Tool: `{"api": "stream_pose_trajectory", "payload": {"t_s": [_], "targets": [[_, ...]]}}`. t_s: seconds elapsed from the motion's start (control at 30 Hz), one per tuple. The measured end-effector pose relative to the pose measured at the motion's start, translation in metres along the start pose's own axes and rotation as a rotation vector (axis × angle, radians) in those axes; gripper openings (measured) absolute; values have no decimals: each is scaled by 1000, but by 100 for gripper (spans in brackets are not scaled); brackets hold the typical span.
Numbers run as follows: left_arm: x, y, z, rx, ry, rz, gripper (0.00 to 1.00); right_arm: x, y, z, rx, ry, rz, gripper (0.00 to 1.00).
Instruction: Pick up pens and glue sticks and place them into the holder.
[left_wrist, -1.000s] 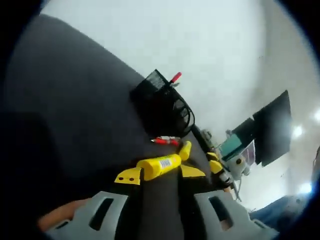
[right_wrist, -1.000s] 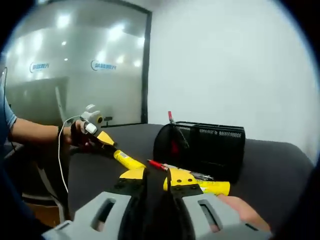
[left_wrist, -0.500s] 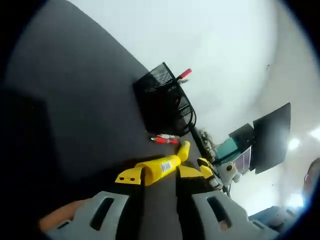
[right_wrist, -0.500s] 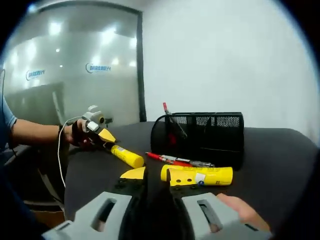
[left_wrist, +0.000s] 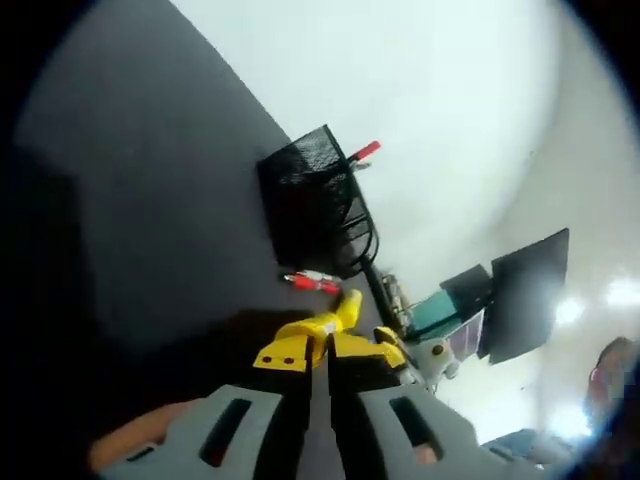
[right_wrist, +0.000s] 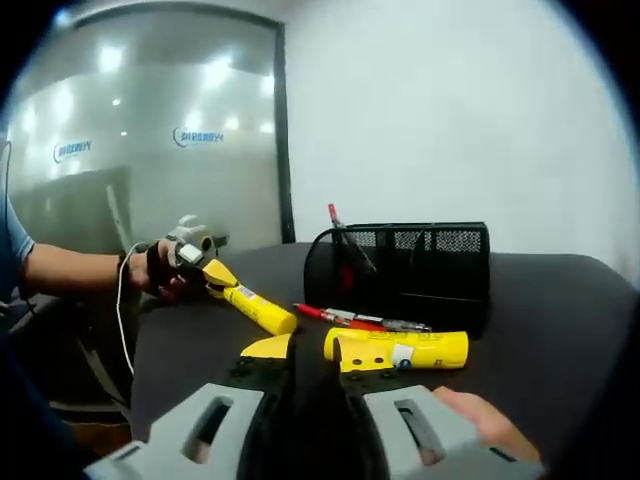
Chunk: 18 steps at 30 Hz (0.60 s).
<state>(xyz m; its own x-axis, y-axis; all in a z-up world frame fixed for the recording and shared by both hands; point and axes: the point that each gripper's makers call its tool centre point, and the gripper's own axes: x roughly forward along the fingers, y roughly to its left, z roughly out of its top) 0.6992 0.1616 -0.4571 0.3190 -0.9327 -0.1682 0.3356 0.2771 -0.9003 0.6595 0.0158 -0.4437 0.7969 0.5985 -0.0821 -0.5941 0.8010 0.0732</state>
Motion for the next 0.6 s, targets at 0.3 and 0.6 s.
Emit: {"api": "stream_pose_trajectory", "payload": {"t_s": [0.3, 0.6], "targets": [[-1, 2, 5, -94, -57, -20, 7, -2, -5, 4, 38, -21, -4, 12], [-7, -21, 16, -171, -153, -171, 7, -3, -11, 8, 94, -44, -10, 12]]}}
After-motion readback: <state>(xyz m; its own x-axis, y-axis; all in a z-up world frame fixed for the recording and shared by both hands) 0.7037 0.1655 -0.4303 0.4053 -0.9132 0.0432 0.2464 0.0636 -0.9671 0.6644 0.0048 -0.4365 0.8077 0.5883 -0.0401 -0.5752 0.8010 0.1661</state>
